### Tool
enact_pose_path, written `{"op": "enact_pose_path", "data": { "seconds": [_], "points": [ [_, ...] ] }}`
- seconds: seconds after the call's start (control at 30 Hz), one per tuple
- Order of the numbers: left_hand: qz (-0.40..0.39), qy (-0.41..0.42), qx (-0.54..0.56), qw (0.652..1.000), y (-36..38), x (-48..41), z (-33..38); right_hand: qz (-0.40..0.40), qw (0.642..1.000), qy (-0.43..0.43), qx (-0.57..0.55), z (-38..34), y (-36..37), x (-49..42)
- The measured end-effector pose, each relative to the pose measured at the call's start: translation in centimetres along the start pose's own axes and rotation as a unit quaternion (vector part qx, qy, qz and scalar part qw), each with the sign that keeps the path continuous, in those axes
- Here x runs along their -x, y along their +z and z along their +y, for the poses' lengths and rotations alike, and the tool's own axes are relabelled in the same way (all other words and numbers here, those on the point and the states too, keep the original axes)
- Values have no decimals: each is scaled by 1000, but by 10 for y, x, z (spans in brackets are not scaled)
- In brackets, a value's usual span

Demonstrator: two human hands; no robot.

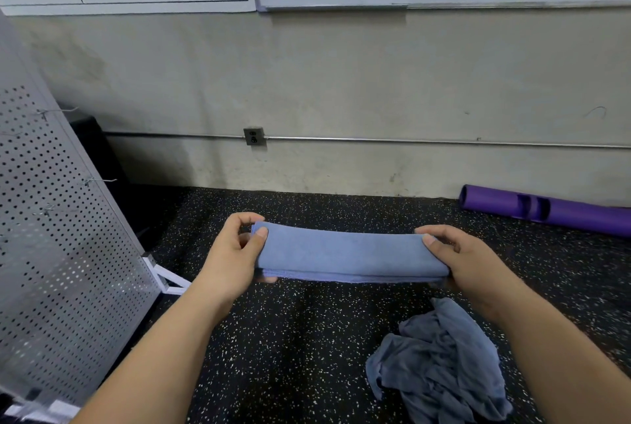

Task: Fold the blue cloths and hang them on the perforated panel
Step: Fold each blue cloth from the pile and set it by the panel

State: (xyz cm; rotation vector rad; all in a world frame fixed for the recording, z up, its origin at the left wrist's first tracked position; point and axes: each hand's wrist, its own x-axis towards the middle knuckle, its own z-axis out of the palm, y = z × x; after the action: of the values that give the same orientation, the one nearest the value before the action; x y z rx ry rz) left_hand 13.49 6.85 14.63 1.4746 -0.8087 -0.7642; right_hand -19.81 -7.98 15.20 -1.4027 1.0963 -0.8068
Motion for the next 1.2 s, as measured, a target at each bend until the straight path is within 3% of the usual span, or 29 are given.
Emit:
{"op": "enact_pose_path", "data": {
  "seconds": [0.27,0.43,0.6,0.7,0.83,1.0,1.07,1.13,1.2],
  "points": [
    [-45,-28,40,998,-2,1,4,-19,999,14,-47,-2,-3,0],
    [-61,-14,44,997,-1,1,4,28,999,5,-17,-2,-2,-3],
    [-127,7,-77,989,-8,-2,-7,15,999,-51,6,-5,0,1],
    [-162,-2,-219,962,-8,-5,-26,14,992,-123,36,-7,1,4],
    [-192,-42,-309,931,-4,-7,-41,10,982,-187,-1,-15,6,9],
    [-281,-40,-507,814,13,6,-42,-21,973,-221,-69,-33,21,20],
    [-303,-34,-525,794,22,12,-44,-36,970,-226,-83,-40,29,25],
    [-320,-23,-488,812,29,17,-45,-58,968,-229,-80,-46,38,30],
    [-316,22,-398,861,37,21,-42,-92,969,-227,-47,-48,47,34]
  ]
}}
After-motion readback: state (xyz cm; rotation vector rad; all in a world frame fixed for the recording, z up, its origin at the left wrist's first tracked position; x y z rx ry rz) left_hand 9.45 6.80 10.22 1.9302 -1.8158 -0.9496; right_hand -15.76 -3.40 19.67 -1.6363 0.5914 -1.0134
